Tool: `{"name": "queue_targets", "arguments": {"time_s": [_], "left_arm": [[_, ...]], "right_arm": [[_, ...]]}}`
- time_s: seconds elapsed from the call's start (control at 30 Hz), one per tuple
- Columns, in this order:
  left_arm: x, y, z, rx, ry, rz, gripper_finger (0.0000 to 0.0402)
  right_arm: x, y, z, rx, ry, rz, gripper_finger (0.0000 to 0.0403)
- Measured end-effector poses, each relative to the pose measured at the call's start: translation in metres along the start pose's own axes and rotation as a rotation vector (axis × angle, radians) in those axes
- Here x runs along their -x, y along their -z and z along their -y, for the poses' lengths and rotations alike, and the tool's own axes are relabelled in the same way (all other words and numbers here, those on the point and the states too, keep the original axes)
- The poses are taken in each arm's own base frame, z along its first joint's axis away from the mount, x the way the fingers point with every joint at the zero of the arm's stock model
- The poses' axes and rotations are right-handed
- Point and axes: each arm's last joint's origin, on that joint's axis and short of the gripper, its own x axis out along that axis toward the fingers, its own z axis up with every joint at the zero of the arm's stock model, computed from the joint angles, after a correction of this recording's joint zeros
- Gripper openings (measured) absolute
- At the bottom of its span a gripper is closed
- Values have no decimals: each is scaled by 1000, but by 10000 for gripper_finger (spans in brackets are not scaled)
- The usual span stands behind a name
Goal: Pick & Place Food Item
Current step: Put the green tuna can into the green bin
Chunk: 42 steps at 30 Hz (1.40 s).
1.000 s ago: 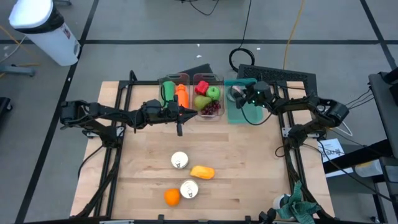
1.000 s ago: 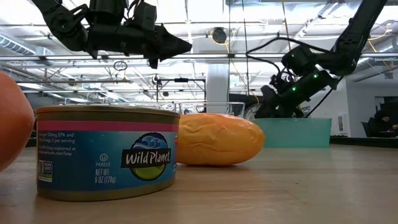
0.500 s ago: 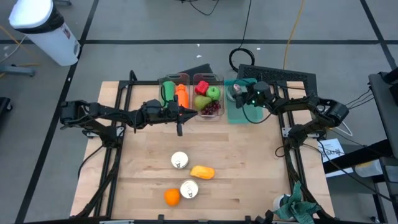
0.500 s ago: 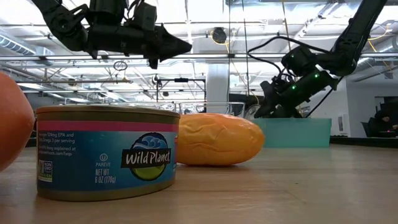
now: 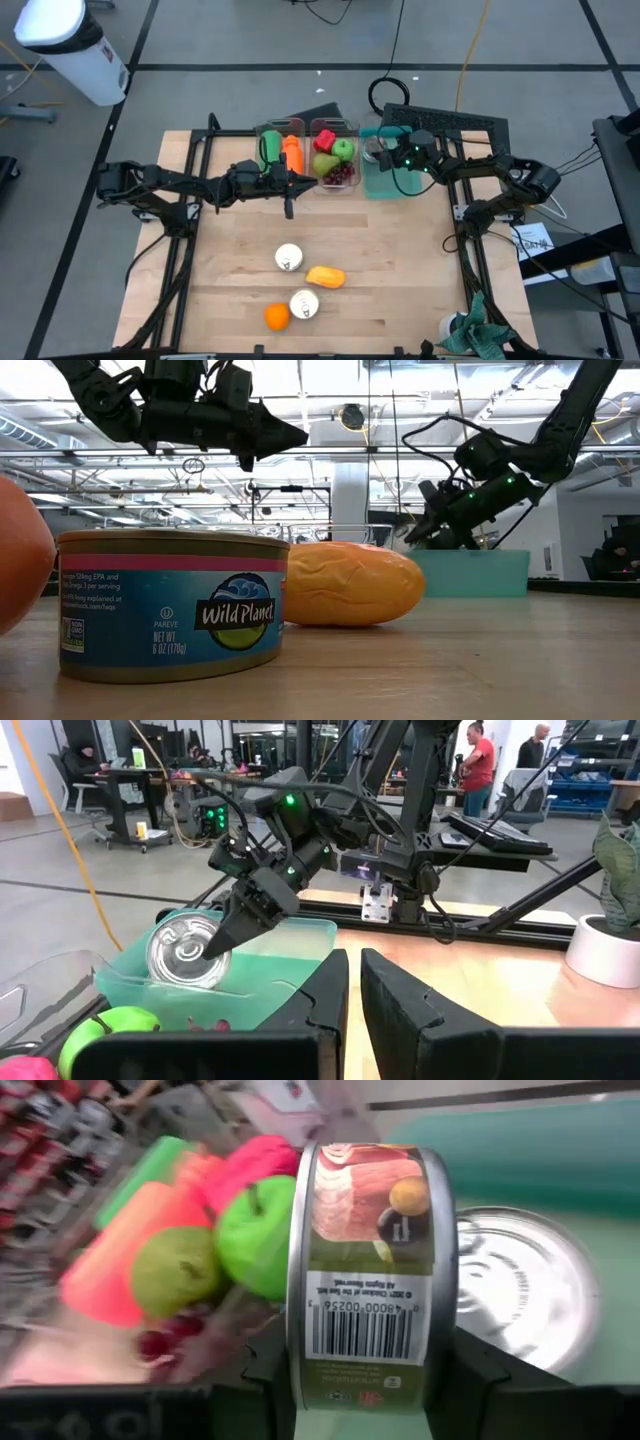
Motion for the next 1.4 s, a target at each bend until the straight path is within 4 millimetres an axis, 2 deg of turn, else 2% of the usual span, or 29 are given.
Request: {"name": "queue_targets", "arguments": {"time_s": [0.1, 0.43, 0.57, 0.63, 0.83, 0.93, 1.07, 1.4], "left_arm": [[0, 0, 0, 0, 0, 0, 42], [0, 0, 0, 0, 0, 0, 42], [0, 0, 0, 0, 0, 1, 42], [0, 0, 0, 3, 0, 1, 42], [0, 0, 0, 4, 0, 1, 42], [0, 0, 0, 4, 0, 1, 42], [0, 0, 0, 4, 0, -1, 42], [0, 0, 0, 4, 0, -4, 42]], "right_arm": [[0, -2, -2, -21, -44, 3, 142], [0, 4, 2, -7, 8, -53, 142], [0, 6, 5, 15, 78, -48, 142], [1, 7, 6, 36, 111, -52, 164], [1, 12, 10, 72, 151, -109, 304], [2, 14, 10, 97, 153, -126, 343], [2, 13, 10, 97, 149, -120, 357], [10, 8, 4, 38, 109, -103, 341]]}}
